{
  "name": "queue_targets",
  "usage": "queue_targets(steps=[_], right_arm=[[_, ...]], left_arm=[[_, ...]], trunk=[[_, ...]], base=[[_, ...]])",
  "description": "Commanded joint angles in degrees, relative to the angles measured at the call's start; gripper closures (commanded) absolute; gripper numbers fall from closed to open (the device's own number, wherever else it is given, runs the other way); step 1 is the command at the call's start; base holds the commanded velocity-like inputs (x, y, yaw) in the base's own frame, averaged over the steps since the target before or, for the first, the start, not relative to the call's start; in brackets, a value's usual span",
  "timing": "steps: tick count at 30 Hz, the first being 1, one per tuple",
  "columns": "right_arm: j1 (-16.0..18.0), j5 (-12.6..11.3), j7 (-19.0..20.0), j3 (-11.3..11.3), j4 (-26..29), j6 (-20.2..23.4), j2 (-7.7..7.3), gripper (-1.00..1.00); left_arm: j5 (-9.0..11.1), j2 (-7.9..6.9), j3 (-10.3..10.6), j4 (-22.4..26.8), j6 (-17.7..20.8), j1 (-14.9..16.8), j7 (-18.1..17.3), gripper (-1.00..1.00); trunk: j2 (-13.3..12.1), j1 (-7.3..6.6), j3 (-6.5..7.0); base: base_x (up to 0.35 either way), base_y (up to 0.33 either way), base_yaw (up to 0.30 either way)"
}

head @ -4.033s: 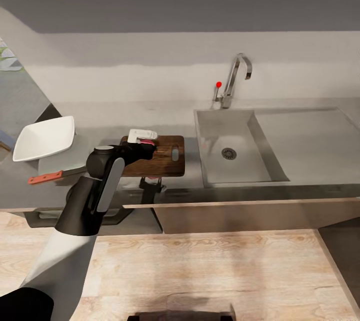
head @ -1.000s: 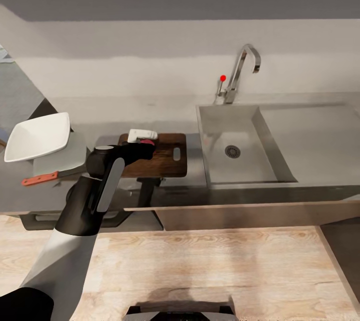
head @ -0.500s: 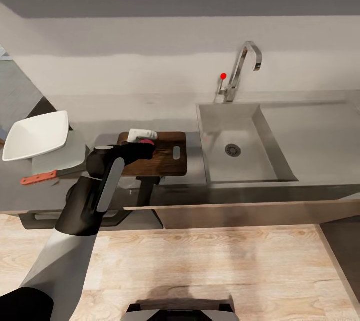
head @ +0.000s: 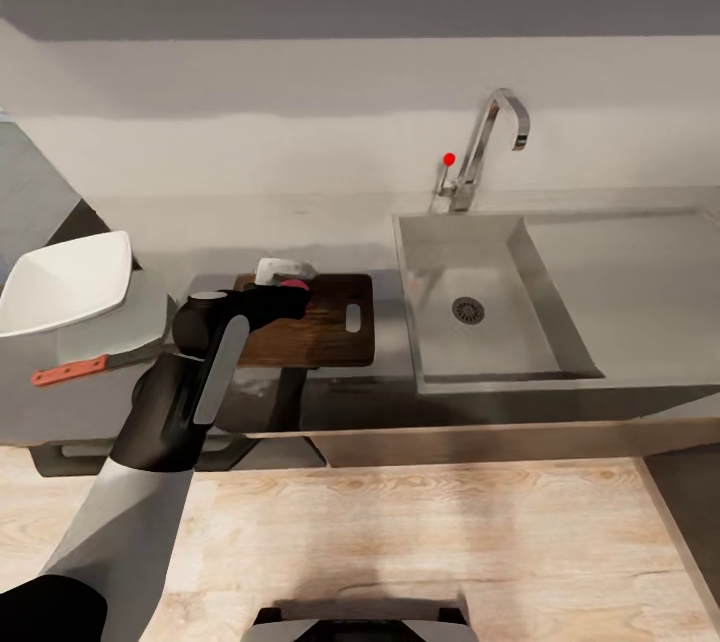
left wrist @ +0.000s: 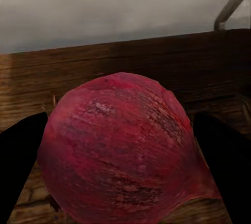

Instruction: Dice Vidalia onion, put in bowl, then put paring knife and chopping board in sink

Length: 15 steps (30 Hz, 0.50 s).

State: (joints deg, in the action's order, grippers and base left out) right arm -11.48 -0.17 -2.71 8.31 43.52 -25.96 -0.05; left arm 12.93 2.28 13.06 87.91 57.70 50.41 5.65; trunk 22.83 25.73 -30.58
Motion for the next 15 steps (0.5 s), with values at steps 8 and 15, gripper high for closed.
queue_targets(steps=[8, 15], right_arm=[[0.0, 0.0, -0.2, -0.1, 0.1, -0.1, -0.04, -1.0], [0.0, 0.0, -0.2, -0.1, 0.1, -0.1, -0.04, -1.0]], left_arm=[[0.6, 0.0, 0.0, 0.1, 0.2, 0.1, 0.6, 1.0], [0.6, 0.01, 0.0, 0.1, 0.2, 0.1, 0.6, 1.0]], trunk=[[0.1, 0.05, -0.07], [0.1, 0.05, -0.07]], base=[[0.033, 0.0, 0.0], [-0.009, 0.0, 0.0]])
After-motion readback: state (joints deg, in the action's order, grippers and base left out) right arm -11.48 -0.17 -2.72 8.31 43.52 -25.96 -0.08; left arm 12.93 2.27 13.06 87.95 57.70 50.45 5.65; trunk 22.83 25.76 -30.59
